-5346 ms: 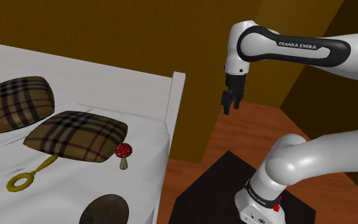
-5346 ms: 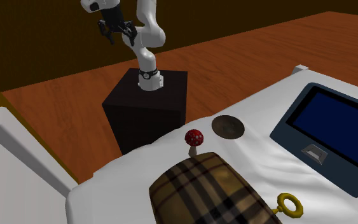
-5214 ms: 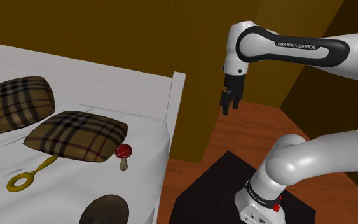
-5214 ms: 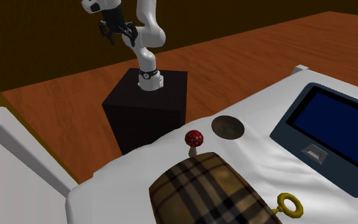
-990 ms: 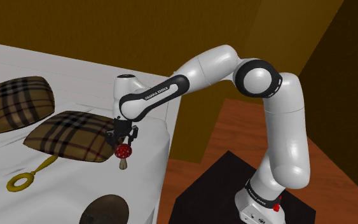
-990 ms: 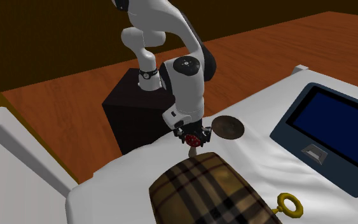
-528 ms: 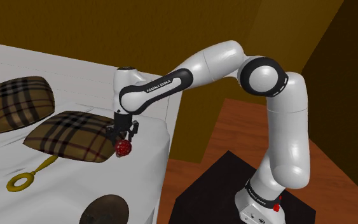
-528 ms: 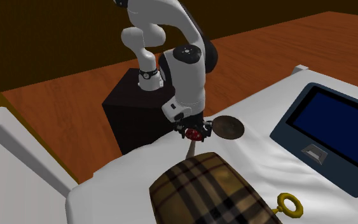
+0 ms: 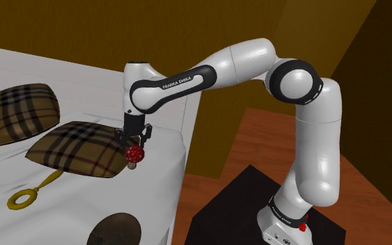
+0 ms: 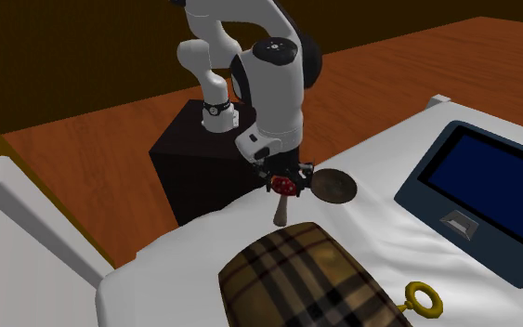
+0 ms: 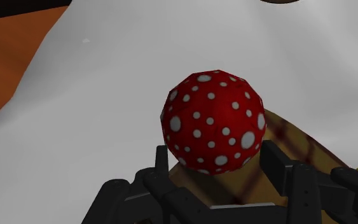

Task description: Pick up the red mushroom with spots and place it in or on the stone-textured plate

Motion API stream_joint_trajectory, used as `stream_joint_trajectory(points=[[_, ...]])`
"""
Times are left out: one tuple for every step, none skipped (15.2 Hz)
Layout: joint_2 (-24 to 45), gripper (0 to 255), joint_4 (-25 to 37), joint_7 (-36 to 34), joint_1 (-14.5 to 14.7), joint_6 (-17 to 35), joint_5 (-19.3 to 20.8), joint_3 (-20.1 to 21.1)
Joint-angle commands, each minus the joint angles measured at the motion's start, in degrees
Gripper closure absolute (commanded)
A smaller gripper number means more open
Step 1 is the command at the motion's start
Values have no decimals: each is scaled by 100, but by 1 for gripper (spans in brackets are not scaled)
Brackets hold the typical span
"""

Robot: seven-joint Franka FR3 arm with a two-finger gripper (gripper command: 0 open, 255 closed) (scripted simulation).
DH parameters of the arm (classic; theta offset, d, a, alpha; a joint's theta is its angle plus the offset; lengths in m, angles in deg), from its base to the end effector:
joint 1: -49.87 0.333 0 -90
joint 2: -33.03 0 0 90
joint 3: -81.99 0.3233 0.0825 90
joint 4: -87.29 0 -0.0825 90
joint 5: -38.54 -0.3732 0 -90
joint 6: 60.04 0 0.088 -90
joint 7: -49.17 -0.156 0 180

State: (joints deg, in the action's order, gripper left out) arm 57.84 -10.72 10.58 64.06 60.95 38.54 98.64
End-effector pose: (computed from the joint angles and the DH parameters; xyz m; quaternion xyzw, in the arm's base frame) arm 0.5671 0.3223 0.3108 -0.9950 0.0797 0.0402 0.0455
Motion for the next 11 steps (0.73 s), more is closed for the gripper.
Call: stream_joint_trajectory(points=[[-89,255,32,7,-15,-119,-22,10],[-121,255,66,6,-18,-184,-30,15],[-151,255,101,5,-21,-248,-37,19],[-179,255,135,4,-23,-309,-44,22],[-256,255,51,-101,43,-291,-53,61],[-329,255,-25,-208,110,-276,-62,100],[-397,255,-93,-316,178,-263,-70,139],[-460,255,-155,-425,247,-253,-77,180],[-518,255,-208,-537,317,-246,-83,220],[-572,255,-255,-650,388,-241,-88,261],[-622,255,-295,-764,460,-238,-91,303]])
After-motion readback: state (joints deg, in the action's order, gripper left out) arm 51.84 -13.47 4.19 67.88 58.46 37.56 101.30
